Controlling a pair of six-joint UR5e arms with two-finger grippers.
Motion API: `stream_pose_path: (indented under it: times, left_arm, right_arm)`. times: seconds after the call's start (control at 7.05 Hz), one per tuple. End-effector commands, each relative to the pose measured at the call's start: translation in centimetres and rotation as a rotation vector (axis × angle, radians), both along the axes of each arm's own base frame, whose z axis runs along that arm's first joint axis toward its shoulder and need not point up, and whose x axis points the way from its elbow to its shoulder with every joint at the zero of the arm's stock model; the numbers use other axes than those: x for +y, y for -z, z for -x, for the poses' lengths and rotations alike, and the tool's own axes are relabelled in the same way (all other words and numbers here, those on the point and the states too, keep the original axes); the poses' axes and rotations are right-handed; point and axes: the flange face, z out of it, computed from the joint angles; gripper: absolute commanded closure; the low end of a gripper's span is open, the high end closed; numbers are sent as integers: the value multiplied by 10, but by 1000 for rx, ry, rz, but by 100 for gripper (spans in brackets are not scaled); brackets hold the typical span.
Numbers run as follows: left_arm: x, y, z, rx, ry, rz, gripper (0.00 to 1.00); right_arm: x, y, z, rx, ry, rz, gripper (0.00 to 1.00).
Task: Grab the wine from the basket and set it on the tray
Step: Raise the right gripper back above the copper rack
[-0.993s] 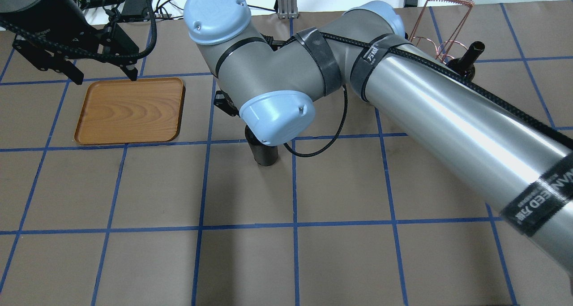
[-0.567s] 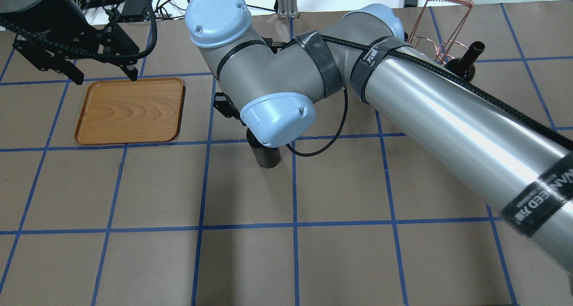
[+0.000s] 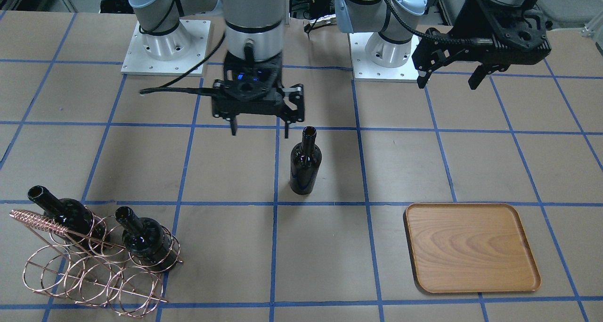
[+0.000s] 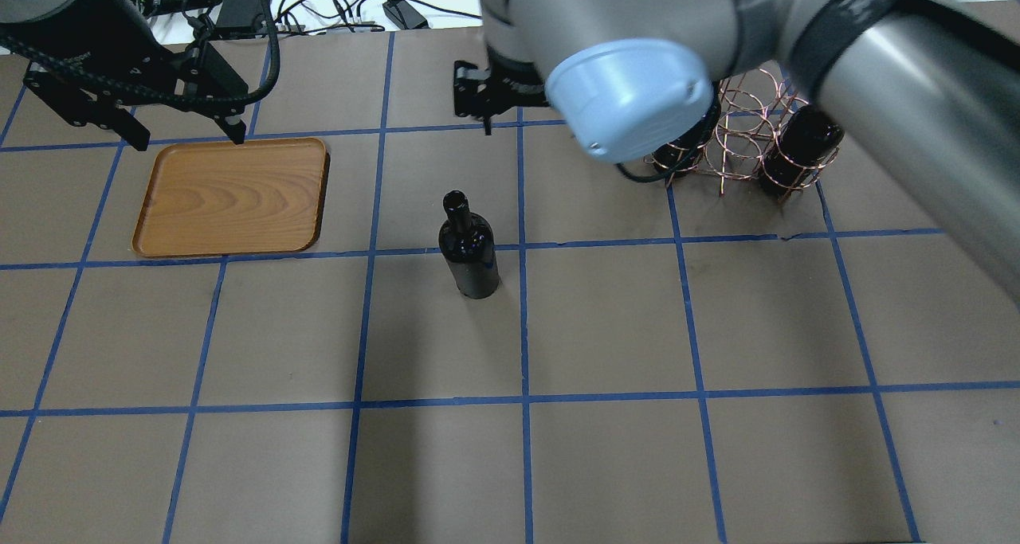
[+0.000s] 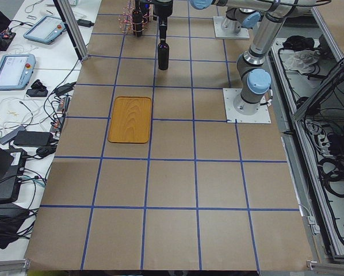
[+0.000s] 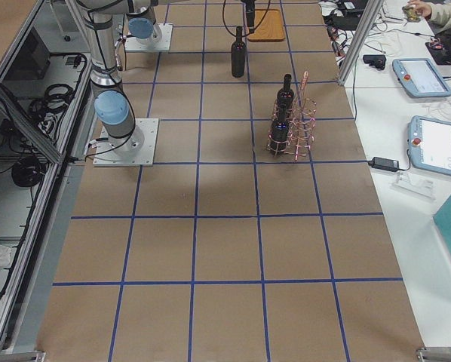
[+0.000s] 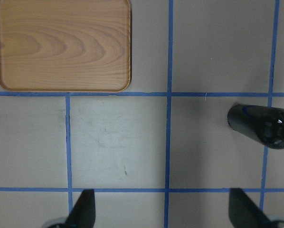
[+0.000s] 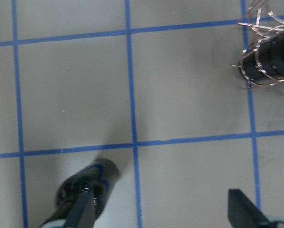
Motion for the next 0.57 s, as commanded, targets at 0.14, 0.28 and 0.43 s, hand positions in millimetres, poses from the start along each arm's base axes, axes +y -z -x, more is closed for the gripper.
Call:
stream_pose_path:
  times: [0.14,0.28,0.43]
  left_arm:
    - [1,-1,0,0,0,2,0]
    - [1,-1,0,-1,0,1,0]
    - [1,-1,0,-1,0,1,0]
  right_arm:
    - [-14,-38,147,67,-137,-63,0]
    - [-19,-46,178,56,-85,-44,0]
    - [-12,-56,191,58,-63,-34,0]
